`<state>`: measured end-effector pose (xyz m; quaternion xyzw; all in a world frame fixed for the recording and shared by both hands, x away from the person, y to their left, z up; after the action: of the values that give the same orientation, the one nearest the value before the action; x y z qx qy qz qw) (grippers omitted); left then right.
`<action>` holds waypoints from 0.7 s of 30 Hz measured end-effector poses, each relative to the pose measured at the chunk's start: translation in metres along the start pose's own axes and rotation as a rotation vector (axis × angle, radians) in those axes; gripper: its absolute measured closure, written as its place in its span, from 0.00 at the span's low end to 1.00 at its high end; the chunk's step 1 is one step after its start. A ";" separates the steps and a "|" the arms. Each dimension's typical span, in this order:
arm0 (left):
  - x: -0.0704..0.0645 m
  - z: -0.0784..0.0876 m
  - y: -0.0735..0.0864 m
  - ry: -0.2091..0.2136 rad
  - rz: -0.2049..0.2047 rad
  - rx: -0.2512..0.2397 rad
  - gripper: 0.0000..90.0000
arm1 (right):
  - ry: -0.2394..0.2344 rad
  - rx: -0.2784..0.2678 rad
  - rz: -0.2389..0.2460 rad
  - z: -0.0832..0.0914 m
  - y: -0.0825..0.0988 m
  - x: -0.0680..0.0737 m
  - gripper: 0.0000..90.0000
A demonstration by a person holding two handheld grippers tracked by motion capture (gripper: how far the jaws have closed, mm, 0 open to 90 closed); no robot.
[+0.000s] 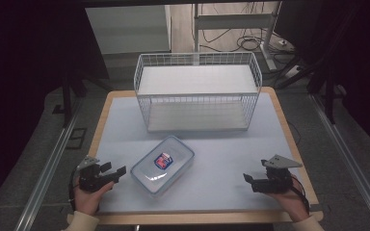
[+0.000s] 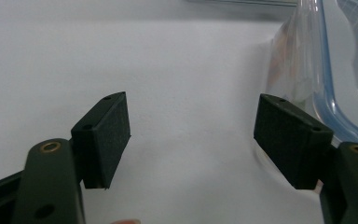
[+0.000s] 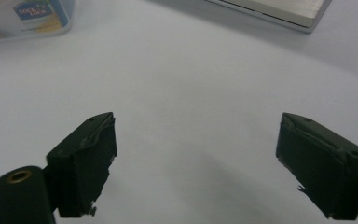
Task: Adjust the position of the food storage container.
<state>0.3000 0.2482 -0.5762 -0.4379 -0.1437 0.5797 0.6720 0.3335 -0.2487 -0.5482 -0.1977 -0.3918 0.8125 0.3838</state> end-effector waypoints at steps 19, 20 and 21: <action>-0.004 0.011 -0.005 0.051 -0.020 -0.023 0.62 | -0.016 0.004 0.008 0.001 0.001 0.002 0.19; -0.004 0.012 -0.006 0.061 -0.024 -0.023 0.71 | -0.015 0.005 0.007 0.000 0.001 0.002 0.19; -0.005 0.014 -0.006 0.069 -0.027 -0.019 0.77 | -0.015 0.006 0.005 0.000 0.001 0.002 0.19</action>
<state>0.2931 0.2499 -0.5618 -0.4619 -0.1318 0.5535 0.6803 0.3318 -0.2479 -0.5491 -0.1915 -0.3916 0.8161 0.3795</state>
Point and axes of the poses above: each handheld gripper's, and its own axes: z roughly backward along the jaws, y roughly out of its underside, x roughly to its left, the point moved 7 cm from there along -z, roughly forward along the jaws
